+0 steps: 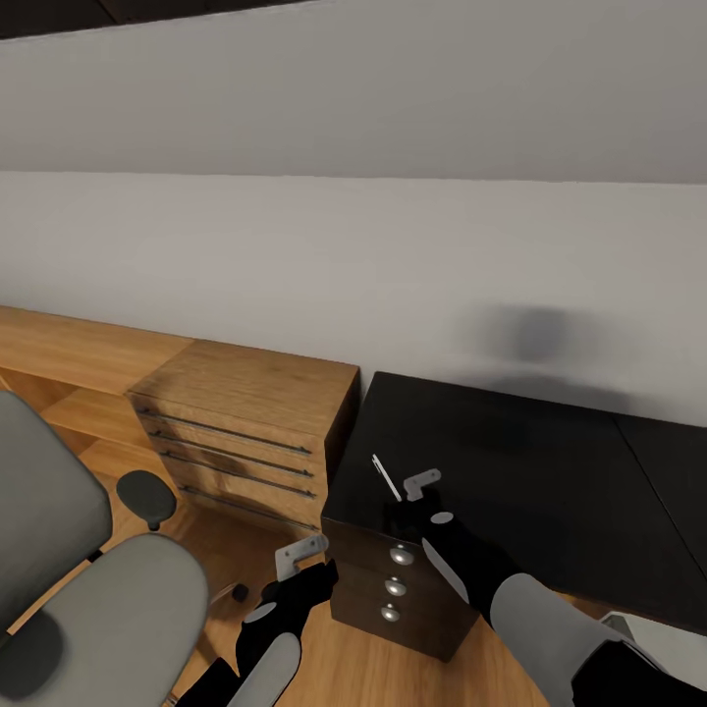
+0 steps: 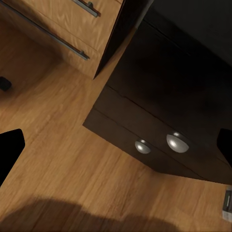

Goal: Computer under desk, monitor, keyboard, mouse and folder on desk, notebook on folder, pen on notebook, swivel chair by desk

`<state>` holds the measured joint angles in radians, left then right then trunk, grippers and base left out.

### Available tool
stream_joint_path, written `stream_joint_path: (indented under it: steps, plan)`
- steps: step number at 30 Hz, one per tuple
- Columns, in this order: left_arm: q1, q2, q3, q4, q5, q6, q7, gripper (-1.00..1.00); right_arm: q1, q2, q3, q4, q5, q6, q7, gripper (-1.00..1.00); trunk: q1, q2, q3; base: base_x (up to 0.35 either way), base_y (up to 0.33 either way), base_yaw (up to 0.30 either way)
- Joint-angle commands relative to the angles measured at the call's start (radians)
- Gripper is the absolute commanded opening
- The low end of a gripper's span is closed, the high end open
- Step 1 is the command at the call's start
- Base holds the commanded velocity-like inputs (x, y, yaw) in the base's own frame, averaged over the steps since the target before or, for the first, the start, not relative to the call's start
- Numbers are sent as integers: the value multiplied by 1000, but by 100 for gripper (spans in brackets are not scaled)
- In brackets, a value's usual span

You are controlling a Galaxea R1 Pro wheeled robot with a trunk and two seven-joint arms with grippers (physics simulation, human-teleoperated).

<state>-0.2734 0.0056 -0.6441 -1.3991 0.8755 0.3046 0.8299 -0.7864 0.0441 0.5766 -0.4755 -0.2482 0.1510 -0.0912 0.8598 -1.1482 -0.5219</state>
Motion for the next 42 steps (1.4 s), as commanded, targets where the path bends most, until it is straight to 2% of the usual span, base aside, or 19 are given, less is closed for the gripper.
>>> stream_joint_path:
  steps: [1, 7, 13, 16, 25, 26, 42]
  plan:
    - [-1, 1, -2, -1, 3, 4, 7, 100, 0, -1, 9, 6, -6, 8, -10, 100, 4, -8, -4, 0, 0, 0]
    - [-1, 1, -2, -1, 3, 4, 9, 100, 0, -1, 9, 5, -6, 8, -10, 100, 27, -50, -23, 0, 0, 0]
    - [-1, 1, -2, -1, 3, 4, 8, 100, 0, -1, 9, 6, -6, 8, -10, 100, 27, -50, -23, 0, 0, 0]
    - [-1, 1, -2, -1, 3, 4, 9, 100, 0, -1, 9, 6, -6, 8, -10, 100, 39, -71, -33, 0, 0, 0]
    - [-1, 1, -2, 0, 3, 5, 6, 100, 0, -1, 9, 6, -6, 8, -10, 100, 39, -71, -33, 0, 0, 0]
    - [-1, 1, -2, 0, 3, 5, 6, 100, 0, -1, 9, 6, -6, 8, -10, -100, 39, -71, -33, 0, 0, 0]
    - [-1, 2, -2, 0, 3, 5, 6, 100, 0, -3, 8, 1, -8, 11, -10, -100, 39, -71, -33, 0, 0, 0]
